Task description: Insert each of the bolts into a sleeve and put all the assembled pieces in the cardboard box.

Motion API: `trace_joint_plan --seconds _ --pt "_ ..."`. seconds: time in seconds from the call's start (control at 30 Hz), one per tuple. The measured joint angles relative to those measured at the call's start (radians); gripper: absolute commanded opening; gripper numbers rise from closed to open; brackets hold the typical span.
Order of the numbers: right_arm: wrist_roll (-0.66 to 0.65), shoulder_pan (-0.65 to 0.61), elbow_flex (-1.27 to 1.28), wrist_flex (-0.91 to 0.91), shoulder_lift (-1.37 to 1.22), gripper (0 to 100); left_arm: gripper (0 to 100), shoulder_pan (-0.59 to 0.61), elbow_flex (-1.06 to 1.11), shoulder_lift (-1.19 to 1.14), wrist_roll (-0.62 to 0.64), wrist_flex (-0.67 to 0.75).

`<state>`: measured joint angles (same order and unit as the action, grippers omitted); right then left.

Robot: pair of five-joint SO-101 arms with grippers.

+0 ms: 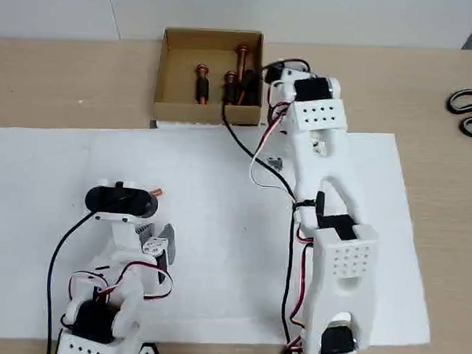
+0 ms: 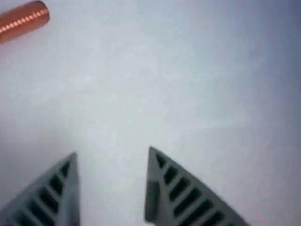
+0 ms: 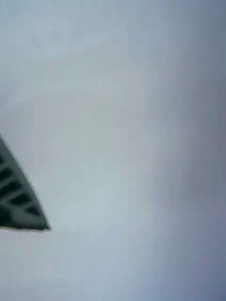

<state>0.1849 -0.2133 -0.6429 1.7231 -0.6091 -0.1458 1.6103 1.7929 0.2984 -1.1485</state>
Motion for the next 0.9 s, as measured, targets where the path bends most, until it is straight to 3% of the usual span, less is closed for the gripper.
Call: trace_joint_plan --seconds 0.17,0.43,0.9 --pt "0.025 0.051 0.117 0.0 0.06 19.6 10 0.0 0.0 0.0 0.0 0.0" --pt "0.026 0.061 0.23 0.0 0.104 24.9 10 0.0 0.0 0.0 0.0 0.0" --pt "0.034 0.061 0.295 0.0 0.104 24.9 10 0.0 0.0 0.0 0.0 0.0"
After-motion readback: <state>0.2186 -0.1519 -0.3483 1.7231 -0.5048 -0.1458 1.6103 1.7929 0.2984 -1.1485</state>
